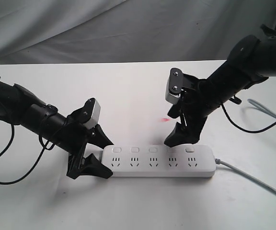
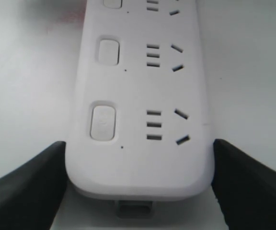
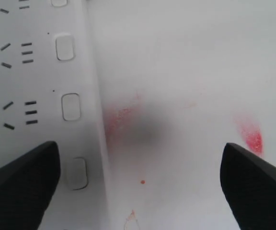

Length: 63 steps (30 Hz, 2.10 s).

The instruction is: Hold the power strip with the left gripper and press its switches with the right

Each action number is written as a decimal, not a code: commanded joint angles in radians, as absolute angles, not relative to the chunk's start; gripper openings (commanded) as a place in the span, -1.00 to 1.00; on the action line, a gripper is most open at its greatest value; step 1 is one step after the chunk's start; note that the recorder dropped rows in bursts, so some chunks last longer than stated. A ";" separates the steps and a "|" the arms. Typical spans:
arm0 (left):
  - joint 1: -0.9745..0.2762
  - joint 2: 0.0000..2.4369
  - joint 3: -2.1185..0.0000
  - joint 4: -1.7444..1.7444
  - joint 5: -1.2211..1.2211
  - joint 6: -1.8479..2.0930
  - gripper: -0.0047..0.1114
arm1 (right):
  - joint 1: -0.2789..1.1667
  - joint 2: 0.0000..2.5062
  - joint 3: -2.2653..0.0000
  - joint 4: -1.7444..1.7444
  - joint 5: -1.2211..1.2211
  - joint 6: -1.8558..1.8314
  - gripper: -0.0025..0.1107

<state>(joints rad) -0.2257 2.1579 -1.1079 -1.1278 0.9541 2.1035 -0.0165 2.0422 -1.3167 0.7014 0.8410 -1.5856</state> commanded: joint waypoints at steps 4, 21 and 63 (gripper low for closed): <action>-0.232 2.162 -1.111 -1.121 0.941 2.094 -0.92 | -0.022 2.051 -1.292 0.706 0.822 -1.597 0.51; -0.232 2.162 -1.111 -1.121 0.941 2.094 -0.92 | -0.020 2.051 -1.253 0.794 0.755 -1.661 0.51; -0.232 2.162 -1.111 -1.121 0.941 2.094 -0.92 | -0.020 2.014 -1.253 0.743 0.736 -1.643 0.51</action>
<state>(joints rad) -0.2257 2.1579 -1.1079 -1.1278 0.9541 2.1035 -0.0165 2.0540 -1.2616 0.7399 0.7366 -1.6267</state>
